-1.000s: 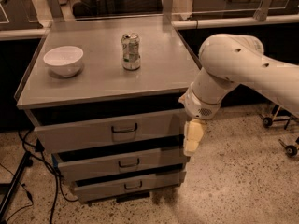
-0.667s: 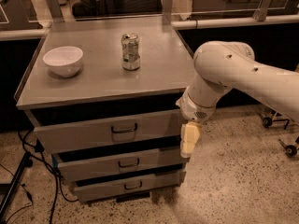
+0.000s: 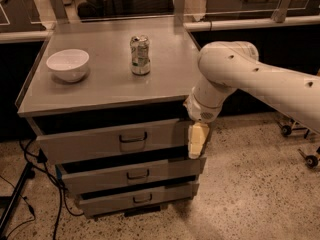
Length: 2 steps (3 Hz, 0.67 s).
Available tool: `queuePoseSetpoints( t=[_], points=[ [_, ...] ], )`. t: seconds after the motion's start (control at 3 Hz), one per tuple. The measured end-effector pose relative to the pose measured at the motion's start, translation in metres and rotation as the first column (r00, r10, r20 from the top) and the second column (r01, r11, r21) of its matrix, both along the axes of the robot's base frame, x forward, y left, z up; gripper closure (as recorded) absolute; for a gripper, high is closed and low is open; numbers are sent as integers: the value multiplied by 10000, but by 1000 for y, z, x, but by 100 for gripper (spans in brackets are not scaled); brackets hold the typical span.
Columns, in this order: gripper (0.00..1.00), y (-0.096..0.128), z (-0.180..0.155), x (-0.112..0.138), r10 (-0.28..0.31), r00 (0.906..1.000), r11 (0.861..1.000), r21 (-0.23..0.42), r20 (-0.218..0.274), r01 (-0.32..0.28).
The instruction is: Open top drawer
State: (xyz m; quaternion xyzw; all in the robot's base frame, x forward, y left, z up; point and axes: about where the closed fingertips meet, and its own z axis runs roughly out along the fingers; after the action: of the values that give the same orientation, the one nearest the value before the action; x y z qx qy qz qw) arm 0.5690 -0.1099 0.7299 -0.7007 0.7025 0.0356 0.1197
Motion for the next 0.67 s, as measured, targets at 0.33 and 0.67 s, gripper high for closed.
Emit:
queuePoseSetpoints(
  t=[0.33,0.67],
  points=[
    [0,6,-12,14,154,9998,9999,-75,-95,-155],
    [0,13,-31,18,278,9987,9996,-68,-426,-281]
  ],
)
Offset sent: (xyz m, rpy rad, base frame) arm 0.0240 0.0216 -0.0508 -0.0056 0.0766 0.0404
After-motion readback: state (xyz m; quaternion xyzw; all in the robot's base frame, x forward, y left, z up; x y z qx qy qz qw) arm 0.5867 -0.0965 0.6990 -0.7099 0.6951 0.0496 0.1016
